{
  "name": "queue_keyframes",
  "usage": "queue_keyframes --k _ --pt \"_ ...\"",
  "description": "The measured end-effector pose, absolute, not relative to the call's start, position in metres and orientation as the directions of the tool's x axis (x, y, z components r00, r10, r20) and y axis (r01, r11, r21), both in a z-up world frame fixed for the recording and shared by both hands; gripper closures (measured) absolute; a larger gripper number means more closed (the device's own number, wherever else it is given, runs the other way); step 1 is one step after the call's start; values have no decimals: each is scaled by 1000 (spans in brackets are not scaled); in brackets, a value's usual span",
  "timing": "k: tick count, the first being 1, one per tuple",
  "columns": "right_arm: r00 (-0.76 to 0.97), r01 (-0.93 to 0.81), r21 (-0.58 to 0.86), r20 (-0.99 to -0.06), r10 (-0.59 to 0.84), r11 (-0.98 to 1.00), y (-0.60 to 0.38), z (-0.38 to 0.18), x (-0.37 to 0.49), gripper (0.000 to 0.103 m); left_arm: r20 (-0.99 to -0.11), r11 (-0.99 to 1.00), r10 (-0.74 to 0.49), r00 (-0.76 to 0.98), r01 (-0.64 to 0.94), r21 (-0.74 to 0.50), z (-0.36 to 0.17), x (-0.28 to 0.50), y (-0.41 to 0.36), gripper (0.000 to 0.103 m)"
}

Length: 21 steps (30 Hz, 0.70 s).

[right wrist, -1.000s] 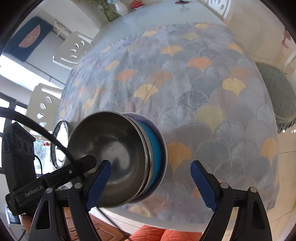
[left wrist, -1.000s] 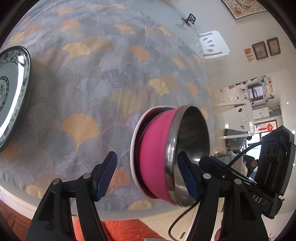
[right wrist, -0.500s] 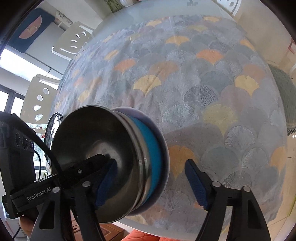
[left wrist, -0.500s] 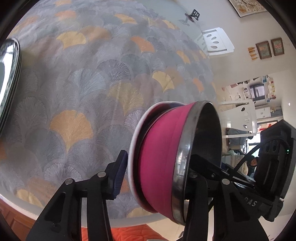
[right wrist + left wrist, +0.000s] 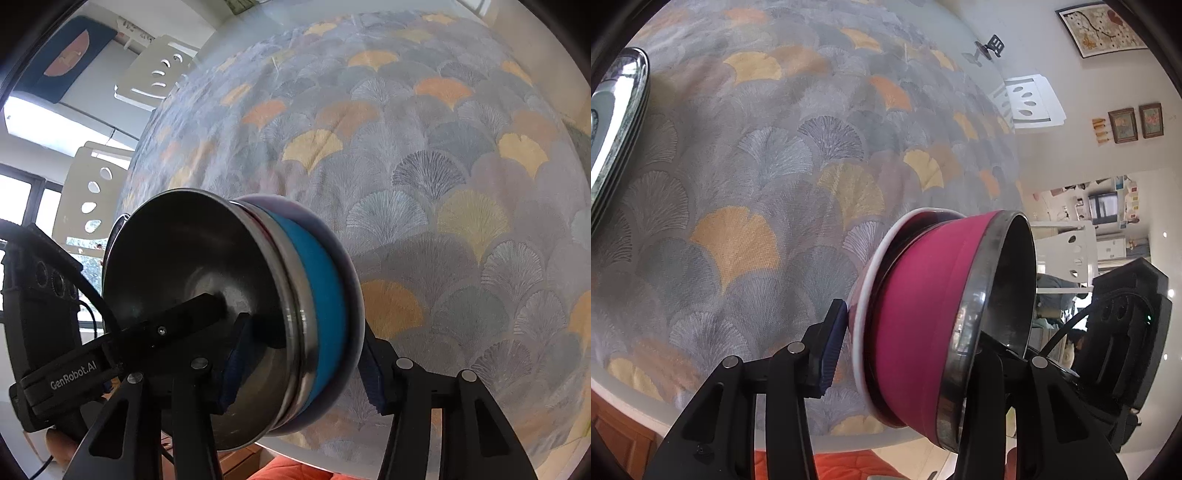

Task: Organize plates and bowls
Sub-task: 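Carry the bowl stack with the right gripper toward the plate stack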

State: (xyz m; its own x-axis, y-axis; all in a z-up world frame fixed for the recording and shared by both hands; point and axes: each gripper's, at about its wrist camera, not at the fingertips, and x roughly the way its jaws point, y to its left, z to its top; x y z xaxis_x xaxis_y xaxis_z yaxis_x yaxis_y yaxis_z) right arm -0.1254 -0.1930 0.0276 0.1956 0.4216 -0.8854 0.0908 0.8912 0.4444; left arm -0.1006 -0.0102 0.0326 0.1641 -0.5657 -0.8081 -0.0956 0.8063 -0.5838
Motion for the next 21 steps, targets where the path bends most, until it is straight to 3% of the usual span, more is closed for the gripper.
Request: queue_keyframes --k 6,12,17,21 --pt "218 56 404 -897 384 913 -183 47 -116 50 -802 797 -564 198 -126 -591 49 -98 -2 64" --pt "235 41 425 -884 405 904 -159 94 -97 50 -805 804 -530 266 -143 -577 99 -91 27 65" --pt "291 -57 428 -857 425 902 -101 146 -76 51 -814 823 -472 339 -162 -545 150 -83 85 66" --pt "307 -82 445 -840 447 892 -53 161 -65 51 -822 821 -456 342 -196 -537 158 -76 135 66"
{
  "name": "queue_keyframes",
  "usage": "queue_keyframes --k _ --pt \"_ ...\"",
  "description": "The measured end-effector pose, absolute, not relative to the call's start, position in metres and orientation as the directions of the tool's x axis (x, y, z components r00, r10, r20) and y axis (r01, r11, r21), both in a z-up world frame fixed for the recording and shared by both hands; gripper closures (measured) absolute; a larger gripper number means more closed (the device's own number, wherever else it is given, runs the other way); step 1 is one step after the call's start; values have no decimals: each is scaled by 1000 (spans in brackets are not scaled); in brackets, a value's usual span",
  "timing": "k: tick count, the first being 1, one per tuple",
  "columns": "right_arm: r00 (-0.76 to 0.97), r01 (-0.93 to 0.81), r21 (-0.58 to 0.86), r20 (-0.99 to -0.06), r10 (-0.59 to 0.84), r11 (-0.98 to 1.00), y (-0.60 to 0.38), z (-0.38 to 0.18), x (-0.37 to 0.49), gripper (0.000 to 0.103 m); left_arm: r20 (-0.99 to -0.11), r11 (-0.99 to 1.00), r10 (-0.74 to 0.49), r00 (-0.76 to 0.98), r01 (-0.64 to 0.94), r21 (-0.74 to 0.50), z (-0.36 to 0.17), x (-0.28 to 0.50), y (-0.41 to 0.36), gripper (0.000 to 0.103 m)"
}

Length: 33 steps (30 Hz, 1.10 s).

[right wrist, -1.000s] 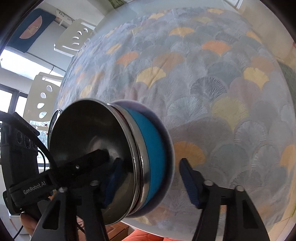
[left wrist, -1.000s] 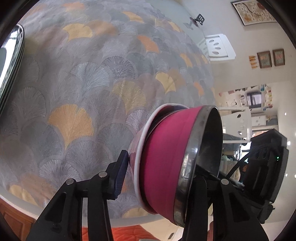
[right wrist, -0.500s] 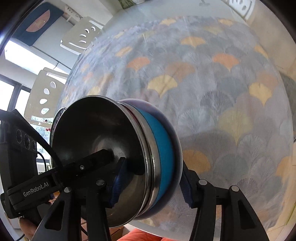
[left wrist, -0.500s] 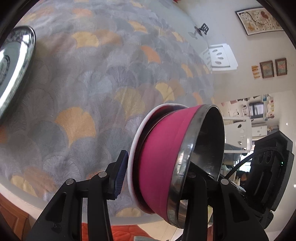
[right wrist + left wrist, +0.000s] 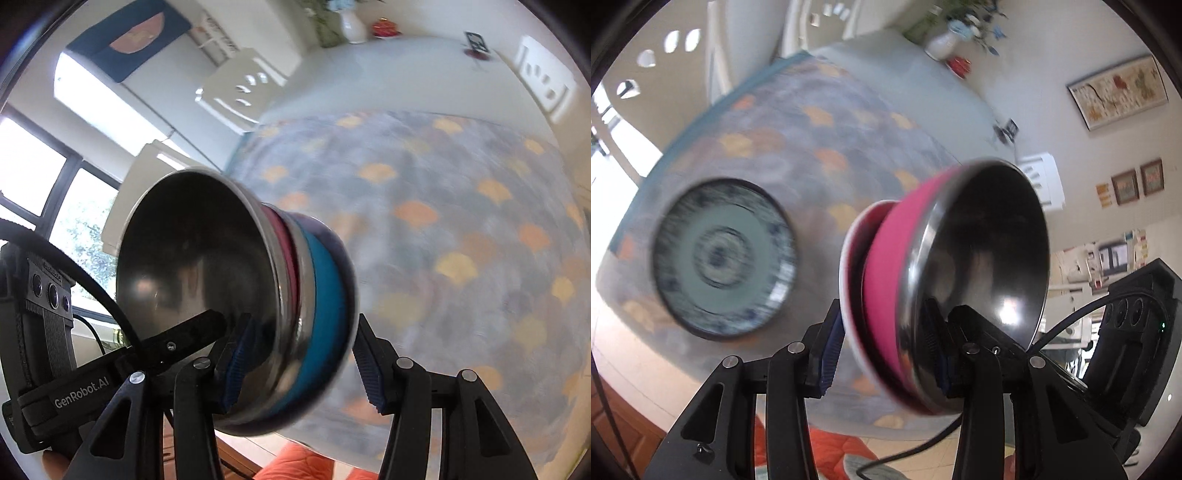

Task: Organize plates and bowls
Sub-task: 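Carry the bowl stack with the right gripper toward the plate stack, then lower the bowl stack onto the blue-and-white plate stack with both grippers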

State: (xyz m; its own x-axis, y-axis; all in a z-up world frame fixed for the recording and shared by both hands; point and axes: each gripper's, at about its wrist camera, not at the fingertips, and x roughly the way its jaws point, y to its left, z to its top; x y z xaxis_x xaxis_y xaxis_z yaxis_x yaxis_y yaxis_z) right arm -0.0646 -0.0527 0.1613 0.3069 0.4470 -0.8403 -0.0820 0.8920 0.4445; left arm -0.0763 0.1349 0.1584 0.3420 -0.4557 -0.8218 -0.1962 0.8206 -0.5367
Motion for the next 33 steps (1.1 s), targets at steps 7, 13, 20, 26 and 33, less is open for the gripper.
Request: queue_keyframes --k 7,13,20,26,33 --pt "244 -75 468 -847 471 880 39 144 -49 51 -853 836 -433 291 -225 -501 141 -70 226 66" --pt "209 -49 455 -866 454 889 86 120 -43 51 -862 849 -445 243 -192 -493 114 -59 264 66" --pt "196 12 459 -872 448 888 100 91 -35 51 -866 864 -453 211 -134 -485 90 -48 281 66" --pt "242 27 440 -874 421 898 99 85 -30 51 -837 860 -476 270 -55 -507 82 -43 283 66" --pt "269 34 416 -879 393 909 100 78 -29 51 -792 824 -524 312 -48 -565 64 -45 290 66"
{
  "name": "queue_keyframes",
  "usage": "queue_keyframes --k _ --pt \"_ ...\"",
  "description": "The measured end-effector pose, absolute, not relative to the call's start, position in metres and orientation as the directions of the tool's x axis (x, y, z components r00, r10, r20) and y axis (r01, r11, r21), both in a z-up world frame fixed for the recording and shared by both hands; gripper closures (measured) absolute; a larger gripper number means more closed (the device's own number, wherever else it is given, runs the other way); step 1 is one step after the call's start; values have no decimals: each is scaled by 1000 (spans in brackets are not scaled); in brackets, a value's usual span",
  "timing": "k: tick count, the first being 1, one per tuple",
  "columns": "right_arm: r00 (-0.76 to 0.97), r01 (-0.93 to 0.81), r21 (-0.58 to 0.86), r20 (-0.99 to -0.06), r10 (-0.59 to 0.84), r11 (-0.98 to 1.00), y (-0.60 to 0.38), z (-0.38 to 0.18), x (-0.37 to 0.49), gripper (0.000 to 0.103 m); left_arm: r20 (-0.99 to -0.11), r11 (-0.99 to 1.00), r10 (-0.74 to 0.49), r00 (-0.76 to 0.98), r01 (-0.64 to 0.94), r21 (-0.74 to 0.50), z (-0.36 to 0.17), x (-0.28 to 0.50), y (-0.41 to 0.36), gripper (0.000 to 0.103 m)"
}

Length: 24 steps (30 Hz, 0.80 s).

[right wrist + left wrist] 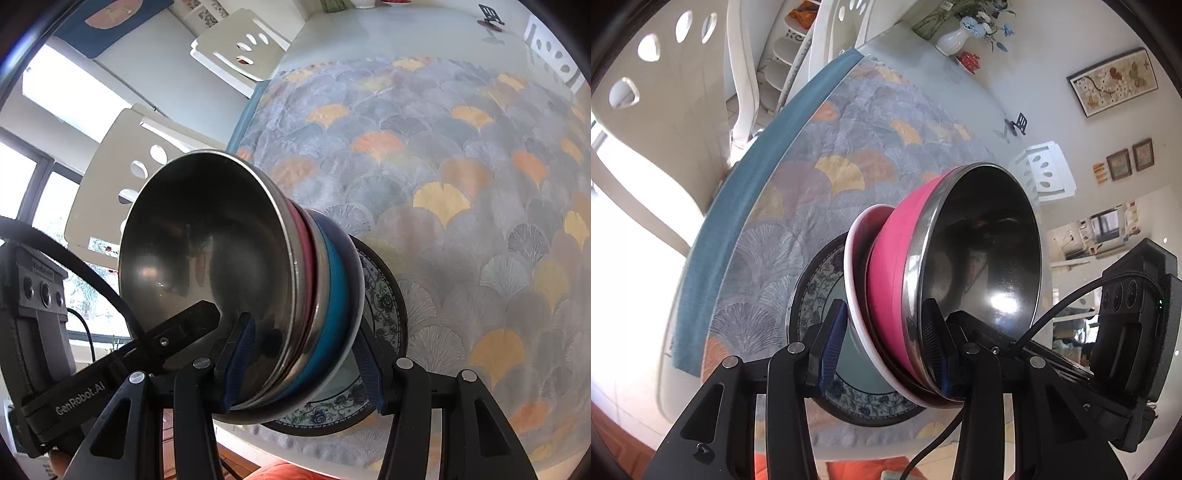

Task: Organize plates and bowls
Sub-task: 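Lower the bowl stack onto the blue-and-white plate stack with both grippers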

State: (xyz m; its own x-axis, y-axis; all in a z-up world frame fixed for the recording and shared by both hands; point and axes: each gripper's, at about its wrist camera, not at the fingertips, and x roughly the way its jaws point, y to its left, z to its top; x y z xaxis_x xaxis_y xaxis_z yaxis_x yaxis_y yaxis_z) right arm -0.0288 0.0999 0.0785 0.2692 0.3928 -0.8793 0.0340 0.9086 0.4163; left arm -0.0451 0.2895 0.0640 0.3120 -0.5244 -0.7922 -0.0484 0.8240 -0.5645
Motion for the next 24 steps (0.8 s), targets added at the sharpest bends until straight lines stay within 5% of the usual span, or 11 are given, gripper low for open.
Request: queue_keyframes --k 13,24 --pt "222 75 464 -871 439 883 89 66 -43 51 -760 791 -571 311 -40 -610 57 -59 294 66" --pt "279 45 403 -884 376 914 68 117 -59 51 -775 830 -534 338 39 -556 95 -68 311 66"
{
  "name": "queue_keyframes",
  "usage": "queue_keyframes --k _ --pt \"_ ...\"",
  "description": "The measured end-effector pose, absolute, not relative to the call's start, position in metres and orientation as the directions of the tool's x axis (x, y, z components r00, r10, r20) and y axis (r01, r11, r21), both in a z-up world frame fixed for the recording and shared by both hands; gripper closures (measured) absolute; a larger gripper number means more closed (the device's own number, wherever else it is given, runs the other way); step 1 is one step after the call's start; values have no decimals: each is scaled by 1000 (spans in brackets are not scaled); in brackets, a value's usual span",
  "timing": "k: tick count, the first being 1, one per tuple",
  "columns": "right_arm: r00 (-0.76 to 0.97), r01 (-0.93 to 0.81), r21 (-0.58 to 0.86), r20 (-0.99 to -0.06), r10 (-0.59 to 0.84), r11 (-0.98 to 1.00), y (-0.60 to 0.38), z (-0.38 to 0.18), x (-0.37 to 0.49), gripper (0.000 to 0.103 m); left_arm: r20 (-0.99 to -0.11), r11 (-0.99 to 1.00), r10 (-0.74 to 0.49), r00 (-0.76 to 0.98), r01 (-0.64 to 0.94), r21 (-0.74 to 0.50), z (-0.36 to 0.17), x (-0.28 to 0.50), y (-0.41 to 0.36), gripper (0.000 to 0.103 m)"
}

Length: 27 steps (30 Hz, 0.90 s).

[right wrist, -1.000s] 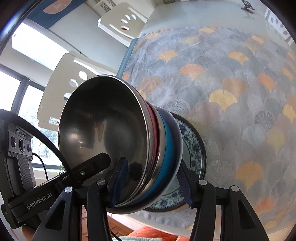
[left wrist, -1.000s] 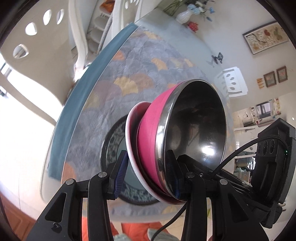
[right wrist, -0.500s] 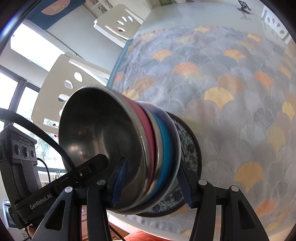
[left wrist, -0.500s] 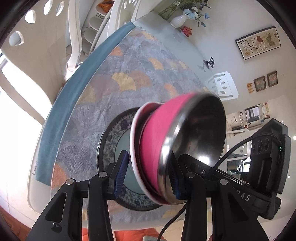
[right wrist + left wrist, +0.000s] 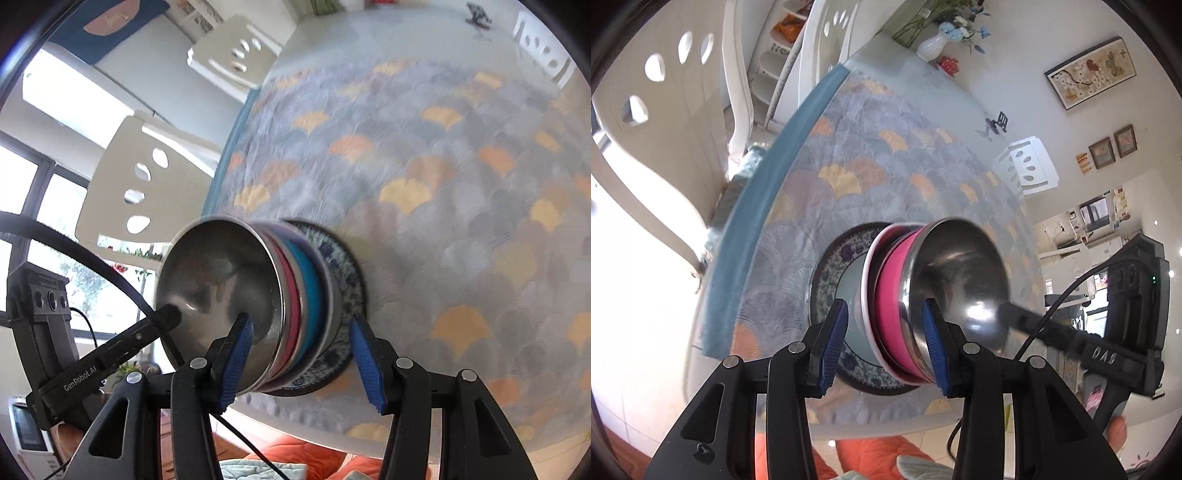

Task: Organize plates and bowls
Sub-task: 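Lower the bowl stack onto the blue-and-white plate stack with both grippers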

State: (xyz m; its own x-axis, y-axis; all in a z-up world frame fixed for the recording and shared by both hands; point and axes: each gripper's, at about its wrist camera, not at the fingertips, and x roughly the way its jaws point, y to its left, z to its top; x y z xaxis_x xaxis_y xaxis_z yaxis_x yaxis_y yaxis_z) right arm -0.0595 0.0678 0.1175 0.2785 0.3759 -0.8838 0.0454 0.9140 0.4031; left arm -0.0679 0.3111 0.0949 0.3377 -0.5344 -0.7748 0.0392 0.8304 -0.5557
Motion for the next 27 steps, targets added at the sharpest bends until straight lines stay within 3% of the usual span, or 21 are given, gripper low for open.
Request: queue_keyframes --k 5,8,11,16,18,27 --pt "398 64 414 -845 357 908 48 169 -59 45 -778 873 -466 421 76 -481 141 -68 315 66" --pt "485 62 346 -830 275 936 49 204 -62 44 -734 872 -468 492 122 -474 176 -62 309 63" --pt "524 120 201 -844 110 972 58 223 -69 33 -695 878 -452 559 140 -458 205 -60 298 63" --pt "560 119 75 -829 -4 990 67 226 -77 32 -687 912 -391 613 160 -377 213 -69 273 63" --pt "575 119 42 -818 -34 992 65 230 -78 32 -692 913 -392 607 168 -371 210 -73 263 58" --pt "517 178 101 -856 -6 979 57 208 -84 32 -708 901 -411 575 138 -411 197 -72 262 57"
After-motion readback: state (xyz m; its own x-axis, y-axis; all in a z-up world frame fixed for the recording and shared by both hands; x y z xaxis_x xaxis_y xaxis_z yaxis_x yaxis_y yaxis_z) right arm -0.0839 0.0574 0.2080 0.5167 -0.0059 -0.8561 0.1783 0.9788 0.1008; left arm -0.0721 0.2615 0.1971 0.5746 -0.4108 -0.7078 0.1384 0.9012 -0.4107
